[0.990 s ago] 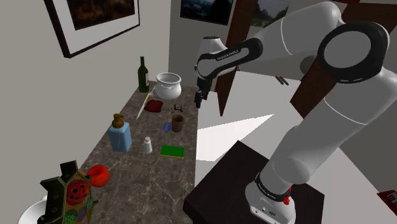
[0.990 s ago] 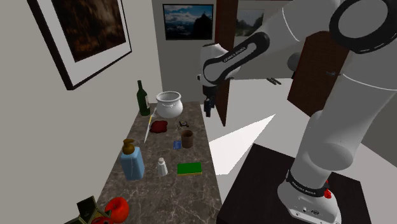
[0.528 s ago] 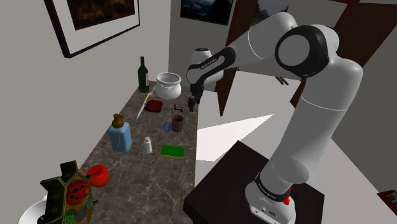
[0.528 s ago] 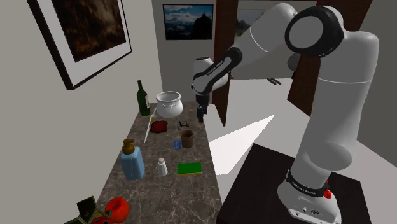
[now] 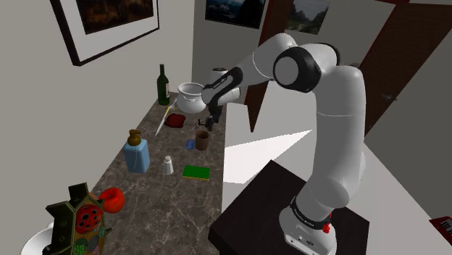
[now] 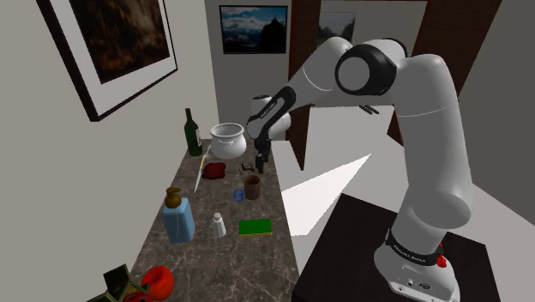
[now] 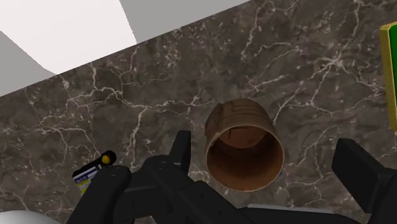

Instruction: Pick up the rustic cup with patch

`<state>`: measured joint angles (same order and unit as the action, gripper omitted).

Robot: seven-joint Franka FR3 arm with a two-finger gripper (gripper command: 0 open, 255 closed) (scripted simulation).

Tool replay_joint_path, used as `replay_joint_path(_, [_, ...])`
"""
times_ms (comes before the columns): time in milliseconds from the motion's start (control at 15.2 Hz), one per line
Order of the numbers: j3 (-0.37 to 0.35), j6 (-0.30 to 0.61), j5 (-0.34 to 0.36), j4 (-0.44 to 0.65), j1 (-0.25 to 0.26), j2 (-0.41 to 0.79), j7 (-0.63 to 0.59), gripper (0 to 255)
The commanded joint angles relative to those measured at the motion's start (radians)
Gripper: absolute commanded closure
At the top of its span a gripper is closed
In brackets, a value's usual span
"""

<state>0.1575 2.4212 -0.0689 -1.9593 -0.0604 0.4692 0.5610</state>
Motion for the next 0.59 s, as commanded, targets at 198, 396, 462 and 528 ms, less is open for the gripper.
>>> replay_joint_path(198, [-0.028, 0.003, -0.033, 0.201, -0.037, 0.203, 0.042, 0])
replay_joint_path(396, [-0.043, -0.012, -0.043, 0.341, -0.057, 0.327, 0.058, 0])
replay_joint_path(462, [-0.044, -0.005, -0.044, 0.344, -0.058, 0.338, 0.058, 0])
replay_joint_path(528, [-0.046, 0.002, -0.044, 0.347, -0.059, 0.348, 0.059, 0])
